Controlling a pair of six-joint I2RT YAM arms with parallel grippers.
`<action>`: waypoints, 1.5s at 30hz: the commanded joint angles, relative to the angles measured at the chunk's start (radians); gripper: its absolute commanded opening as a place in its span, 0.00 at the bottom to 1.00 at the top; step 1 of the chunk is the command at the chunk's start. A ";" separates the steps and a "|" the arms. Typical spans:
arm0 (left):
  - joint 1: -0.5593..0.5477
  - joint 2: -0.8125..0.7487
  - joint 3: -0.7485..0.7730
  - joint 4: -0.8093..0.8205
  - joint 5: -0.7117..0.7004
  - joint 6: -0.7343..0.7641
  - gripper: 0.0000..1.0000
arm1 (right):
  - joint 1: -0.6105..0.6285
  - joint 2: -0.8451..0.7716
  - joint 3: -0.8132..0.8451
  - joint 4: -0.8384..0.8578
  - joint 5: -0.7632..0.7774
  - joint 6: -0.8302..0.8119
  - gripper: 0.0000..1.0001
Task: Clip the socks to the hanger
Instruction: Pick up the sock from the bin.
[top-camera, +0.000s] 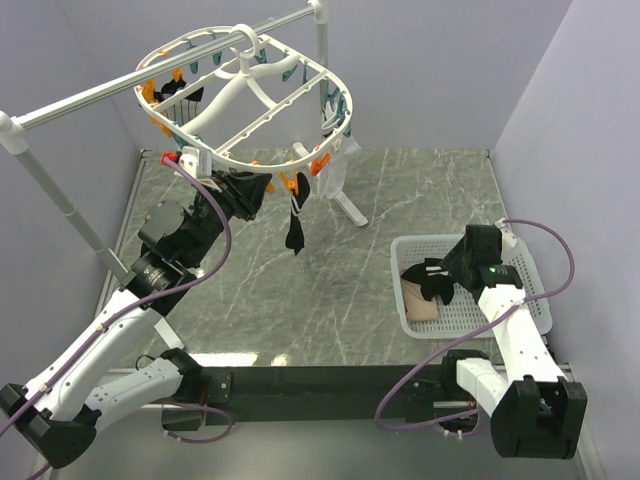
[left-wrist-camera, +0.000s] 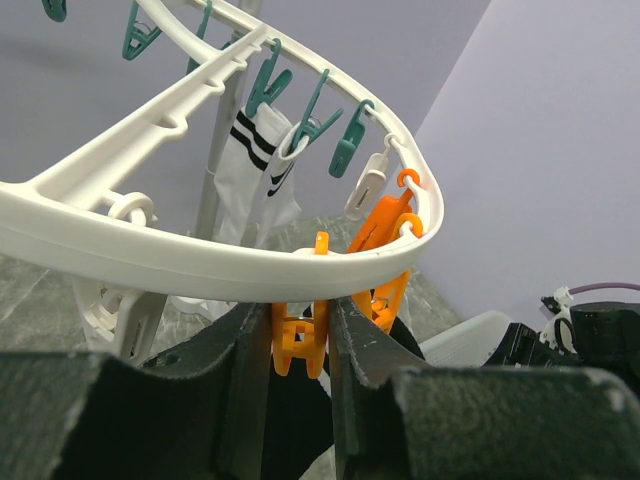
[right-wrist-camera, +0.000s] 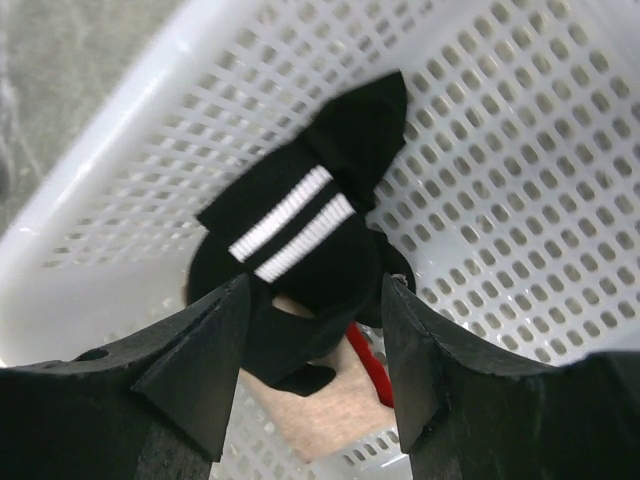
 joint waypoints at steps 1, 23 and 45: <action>0.005 -0.004 0.003 0.046 0.017 -0.013 0.24 | -0.011 -0.001 -0.017 -0.023 0.039 0.053 0.62; 0.007 -0.004 0.002 0.049 0.015 -0.016 0.23 | -0.009 -0.142 0.112 -0.002 -0.039 -0.143 0.00; 0.008 -0.006 0.002 0.043 0.006 -0.008 0.23 | 0.163 0.106 0.146 -0.077 -0.201 -0.269 0.00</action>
